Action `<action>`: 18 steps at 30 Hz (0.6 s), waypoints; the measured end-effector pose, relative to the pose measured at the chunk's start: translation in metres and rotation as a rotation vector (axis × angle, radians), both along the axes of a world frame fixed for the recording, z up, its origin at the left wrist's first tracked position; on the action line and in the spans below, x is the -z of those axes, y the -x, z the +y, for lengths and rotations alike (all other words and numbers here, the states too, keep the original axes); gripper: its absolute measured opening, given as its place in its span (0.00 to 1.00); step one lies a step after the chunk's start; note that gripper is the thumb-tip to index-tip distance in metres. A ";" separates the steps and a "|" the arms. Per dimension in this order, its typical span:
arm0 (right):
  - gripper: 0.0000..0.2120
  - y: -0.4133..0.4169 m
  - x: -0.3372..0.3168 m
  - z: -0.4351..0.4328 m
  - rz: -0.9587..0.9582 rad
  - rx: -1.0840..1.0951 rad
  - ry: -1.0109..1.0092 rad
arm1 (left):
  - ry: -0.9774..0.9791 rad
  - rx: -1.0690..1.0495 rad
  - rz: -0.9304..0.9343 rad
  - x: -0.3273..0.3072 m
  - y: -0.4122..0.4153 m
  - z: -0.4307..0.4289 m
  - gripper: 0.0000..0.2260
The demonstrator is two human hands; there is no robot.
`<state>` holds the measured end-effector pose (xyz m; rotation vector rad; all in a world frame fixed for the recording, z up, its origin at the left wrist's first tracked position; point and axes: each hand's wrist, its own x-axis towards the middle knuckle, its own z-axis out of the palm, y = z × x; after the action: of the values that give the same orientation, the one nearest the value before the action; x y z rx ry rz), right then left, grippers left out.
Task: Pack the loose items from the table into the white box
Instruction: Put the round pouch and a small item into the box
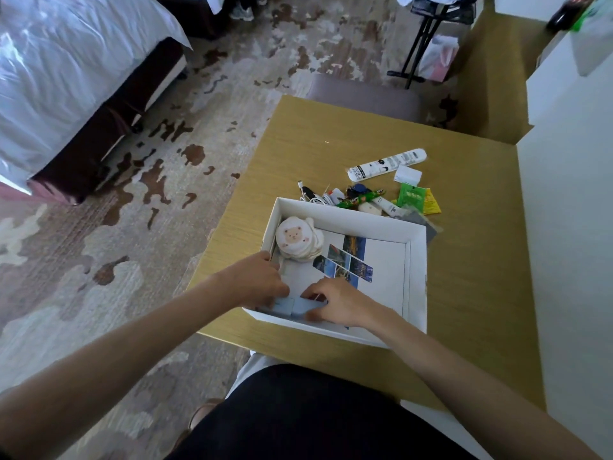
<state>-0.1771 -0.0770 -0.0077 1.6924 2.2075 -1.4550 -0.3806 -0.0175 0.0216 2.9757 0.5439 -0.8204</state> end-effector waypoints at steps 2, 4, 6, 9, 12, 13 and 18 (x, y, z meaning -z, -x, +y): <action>0.20 0.004 0.001 -0.003 0.022 0.030 0.034 | 0.036 -0.028 -0.007 -0.002 0.000 0.001 0.11; 0.17 0.007 0.002 -0.004 0.048 0.065 0.055 | 0.059 -0.075 -0.104 -0.005 0.003 0.002 0.11; 0.16 0.008 0.003 -0.003 0.062 0.084 0.077 | 0.032 -0.183 -0.360 -0.008 0.009 0.001 0.10; 0.14 0.009 0.002 -0.001 0.083 0.099 0.113 | -0.091 -0.451 -0.699 -0.010 0.019 0.003 0.15; 0.15 0.008 -0.001 -0.003 0.103 0.117 0.118 | -0.014 -0.729 -0.774 -0.006 0.028 0.008 0.20; 0.15 0.008 -0.001 -0.003 0.113 0.117 0.127 | 0.048 -0.793 -0.761 -0.004 0.029 0.009 0.21; 0.13 0.014 -0.001 -0.003 0.122 0.066 0.118 | 0.256 -0.960 -0.693 0.004 0.025 0.009 0.17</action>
<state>-0.1913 -0.0805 -0.0065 1.6976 2.0927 -1.7114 -0.4054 -0.0083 0.0175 2.0980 1.4343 0.1987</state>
